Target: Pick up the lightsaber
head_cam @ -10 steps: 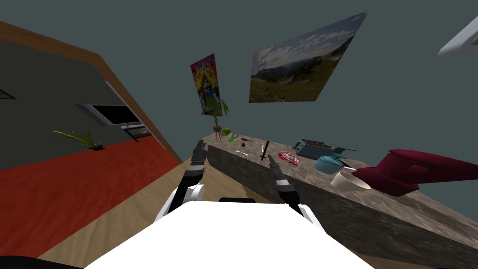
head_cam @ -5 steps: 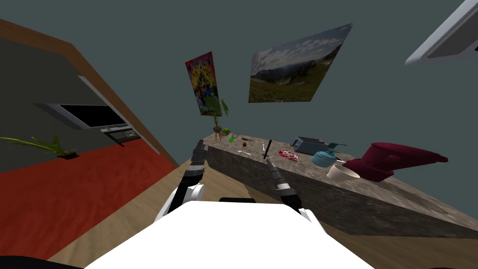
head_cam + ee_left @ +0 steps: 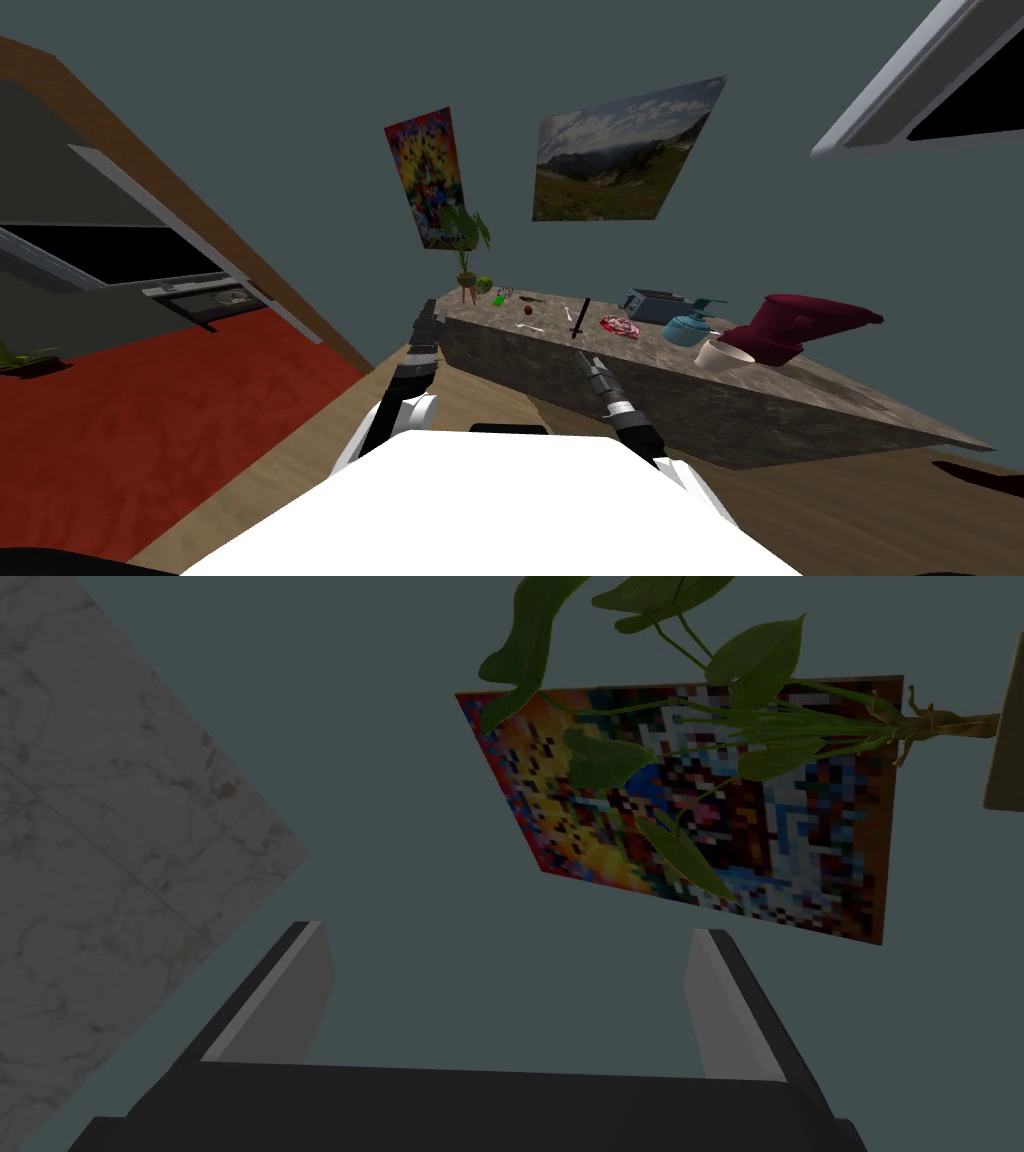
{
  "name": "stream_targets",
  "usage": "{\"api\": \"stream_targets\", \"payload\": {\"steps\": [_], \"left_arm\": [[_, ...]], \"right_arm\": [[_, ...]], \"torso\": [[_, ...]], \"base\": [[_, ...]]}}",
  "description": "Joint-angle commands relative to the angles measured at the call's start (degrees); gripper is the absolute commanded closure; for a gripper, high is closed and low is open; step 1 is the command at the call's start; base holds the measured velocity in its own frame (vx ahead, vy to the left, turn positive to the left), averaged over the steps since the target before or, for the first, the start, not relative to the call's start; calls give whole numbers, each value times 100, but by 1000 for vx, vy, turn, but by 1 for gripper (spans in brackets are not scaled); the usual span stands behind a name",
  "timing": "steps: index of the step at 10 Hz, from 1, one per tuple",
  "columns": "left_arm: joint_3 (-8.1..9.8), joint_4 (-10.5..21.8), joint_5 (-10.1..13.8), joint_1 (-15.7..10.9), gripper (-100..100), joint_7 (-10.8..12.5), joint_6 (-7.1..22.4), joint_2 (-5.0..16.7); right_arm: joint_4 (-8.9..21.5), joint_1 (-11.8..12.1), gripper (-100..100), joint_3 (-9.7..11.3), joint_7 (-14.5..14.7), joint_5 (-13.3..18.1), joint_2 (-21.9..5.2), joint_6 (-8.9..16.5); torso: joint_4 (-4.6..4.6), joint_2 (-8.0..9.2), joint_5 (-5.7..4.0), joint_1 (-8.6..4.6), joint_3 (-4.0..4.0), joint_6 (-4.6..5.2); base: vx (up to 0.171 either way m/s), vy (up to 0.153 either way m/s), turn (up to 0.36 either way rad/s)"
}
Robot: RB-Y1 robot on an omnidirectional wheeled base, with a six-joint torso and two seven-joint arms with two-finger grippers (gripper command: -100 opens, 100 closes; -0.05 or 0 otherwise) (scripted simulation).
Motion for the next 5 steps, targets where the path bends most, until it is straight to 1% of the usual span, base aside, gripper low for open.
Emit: {"api": "stream_targets", "payload": {"steps": [1, 2, 3, 5], "left_arm": [[0, 0, 0, 0, 0, 0, 0, 0], [0, 0, 0, 0, 0, 0, 0, 0], [0, 0, 0, 0, 0, 0, 0, 0], [0, 0, 0, 0, 0, 0, 0, 1]], "right_arm": [[129, -9, -100, -166, 209, 200, -44, 48], [199, -23, -100, -280, 318, 293, -85, 81], [264, -43, -100, -395, 424, 371, -125, 116], [385, -103, -100, -627, 626, 484, -201, 188]], "torso": [[0, 0, 0, 0, 0, 0], [1, 4, -2, -10, 2, 0], [1, 5, -4, -15, 3, -1], [-3, -15, -5, -20, -9, -2]], "base": [[23, 162, -146], [18, 153, -141], [75, 148, -146], [68, 133, -89]]}}
